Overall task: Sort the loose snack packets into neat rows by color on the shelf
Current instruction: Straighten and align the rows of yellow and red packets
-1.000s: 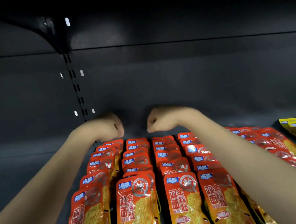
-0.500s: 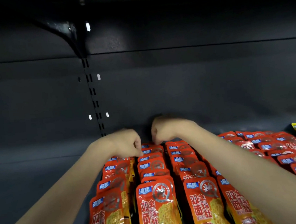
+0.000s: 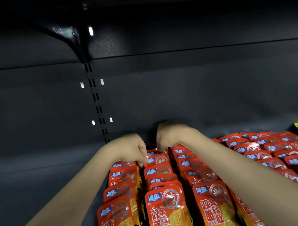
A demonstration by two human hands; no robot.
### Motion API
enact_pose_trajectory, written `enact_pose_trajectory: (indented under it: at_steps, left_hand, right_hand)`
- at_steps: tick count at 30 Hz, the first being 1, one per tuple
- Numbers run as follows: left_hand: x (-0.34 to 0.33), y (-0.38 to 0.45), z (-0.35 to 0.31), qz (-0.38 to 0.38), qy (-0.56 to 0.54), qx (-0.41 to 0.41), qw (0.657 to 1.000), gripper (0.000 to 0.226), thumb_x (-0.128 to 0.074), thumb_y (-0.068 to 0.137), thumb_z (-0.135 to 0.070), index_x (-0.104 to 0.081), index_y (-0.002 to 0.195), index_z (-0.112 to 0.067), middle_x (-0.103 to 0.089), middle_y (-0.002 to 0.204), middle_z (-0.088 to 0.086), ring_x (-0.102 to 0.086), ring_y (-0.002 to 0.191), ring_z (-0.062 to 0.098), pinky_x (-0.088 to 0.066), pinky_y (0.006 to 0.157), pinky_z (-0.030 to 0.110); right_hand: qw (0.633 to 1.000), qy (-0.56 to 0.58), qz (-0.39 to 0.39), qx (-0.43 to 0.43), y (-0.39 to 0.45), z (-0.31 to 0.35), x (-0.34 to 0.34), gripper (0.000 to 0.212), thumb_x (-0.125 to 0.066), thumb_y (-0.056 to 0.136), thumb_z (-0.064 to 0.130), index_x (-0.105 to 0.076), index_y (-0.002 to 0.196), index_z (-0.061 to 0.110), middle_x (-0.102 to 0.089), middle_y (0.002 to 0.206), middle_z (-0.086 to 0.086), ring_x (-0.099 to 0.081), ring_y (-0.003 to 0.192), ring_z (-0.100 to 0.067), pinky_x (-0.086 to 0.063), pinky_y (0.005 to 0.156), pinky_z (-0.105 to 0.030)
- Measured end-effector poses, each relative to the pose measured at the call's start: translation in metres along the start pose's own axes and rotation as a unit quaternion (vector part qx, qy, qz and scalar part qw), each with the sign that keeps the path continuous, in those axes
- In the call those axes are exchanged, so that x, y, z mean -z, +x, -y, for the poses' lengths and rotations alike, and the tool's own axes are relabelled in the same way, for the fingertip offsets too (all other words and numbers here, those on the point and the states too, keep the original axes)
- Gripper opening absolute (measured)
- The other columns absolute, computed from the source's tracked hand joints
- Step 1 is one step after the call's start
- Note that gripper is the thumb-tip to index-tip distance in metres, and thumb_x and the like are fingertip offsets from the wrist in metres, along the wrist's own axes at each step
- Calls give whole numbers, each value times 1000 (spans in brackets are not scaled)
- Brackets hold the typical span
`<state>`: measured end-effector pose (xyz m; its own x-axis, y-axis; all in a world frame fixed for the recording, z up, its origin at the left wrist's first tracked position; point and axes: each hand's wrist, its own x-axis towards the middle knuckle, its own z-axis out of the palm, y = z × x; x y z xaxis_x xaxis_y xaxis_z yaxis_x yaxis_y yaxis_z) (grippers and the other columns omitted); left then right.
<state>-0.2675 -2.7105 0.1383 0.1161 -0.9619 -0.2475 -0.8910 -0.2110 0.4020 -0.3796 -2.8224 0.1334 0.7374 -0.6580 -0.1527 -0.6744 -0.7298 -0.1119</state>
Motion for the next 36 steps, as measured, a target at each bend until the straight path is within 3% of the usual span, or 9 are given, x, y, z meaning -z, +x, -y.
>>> enact_pose_trajectory:
  at_steps: [10, 13, 17, 19, 22, 24, 28, 33, 36]
  left_hand:
    - [0, 4, -3, -9, -17, 17, 1000, 16, -66, 87, -25, -73, 92, -12, -74, 88, -4, -62, 78, 2, -46, 78, 18]
    - [2, 1, -3, -9, -7, 11, 1000, 18, -66, 87, -24, -73, 97, -11, -74, 92, -2, -62, 77, 1, -47, 74, 16]
    - [8, -9, -4, -29, -6, 6, 1000, 25, -67, 87, -25, -65, 110, -16, -67, 105, -5, -62, 91, 8, -50, 81, 21]
    - [10, -17, -3, -50, -12, -3, 999, 22, -68, 86, -25, -65, 107, -19, -65, 99, -8, -60, 84, 5, -47, 71, 16]
    - [7, -30, -1, -83, -9, -20, 996, 3, -70, 84, -25, -68, 84, -26, -63, 81, -16, -58, 73, 0, -39, 61, 12]
    - [0, -36, -1, -89, 1, -30, 996, 12, -72, 83, -24, -67, 72, -30, -64, 75, -17, -61, 73, -2, -39, 61, 10]
    - [-16, -39, -5, -62, 23, -38, 997, 6, -73, 81, -28, -74, 82, -22, -65, 77, -18, -62, 79, -1, -41, 65, 11]
    - [-25, -41, -7, -29, 49, -29, 998, 13, -69, 83, -36, -72, 86, -23, -52, 81, -24, -51, 89, 0, -38, 91, 21]
    - [-28, -42, -7, -22, 32, -25, 999, 14, -68, 85, -33, -73, 86, -20, -53, 77, -21, -51, 78, -1, -40, 81, 15]
  right_hand:
    - [999, 22, -4, -34, 2, -3, -1, 24, -74, 75, 29, -73, 95, 16, -70, 88, 0, -66, 80, -18, -57, 77, -32]
    - [999, 33, -1, -33, 0, -5, 2, 27, -76, 72, 33, -74, 93, 16, -71, 90, 0, -66, 81, -18, -57, 78, -33]
    - [997, 52, -37, -32, -12, -6, 12, 21, -75, 71, 30, -74, 86, 16, -70, 85, -2, -66, 79, -20, -57, 75, -34]
    - [997, 65, -49, -15, -24, -5, 17, 14, -71, 75, 25, -74, 84, 16, -71, 86, -2, -66, 81, -20, -57, 77, -37]
    - [995, 84, -30, 37, -43, -2, 21, 6, -70, 79, 26, -71, 75, 22, -71, 84, 4, -66, 81, -16, -56, 76, -33]
    - [994, 86, -3, 62, -53, 2, 18, 5, -71, 80, 29, -72, 81, 24, -71, 86, 7, -65, 82, -11, -54, 78, -31]
    - [994, 91, 8, 65, -57, 8, 6, 17, -76, 74, 29, -75, 90, 24, -72, 90, 10, -65, 86, -8, -54, 84, -32]
    - [991, 117, 20, 54, -57, 9, -4, 22, -81, 67, 28, -75, 87, 21, -72, 86, 6, -66, 85, -13, -55, 83, -36]
    - [990, 127, 27, 54, -58, 8, -5, 24, -81, 69, 27, -75, 90, 19, -71, 89, 6, -66, 87, -12, -55, 81, -31]
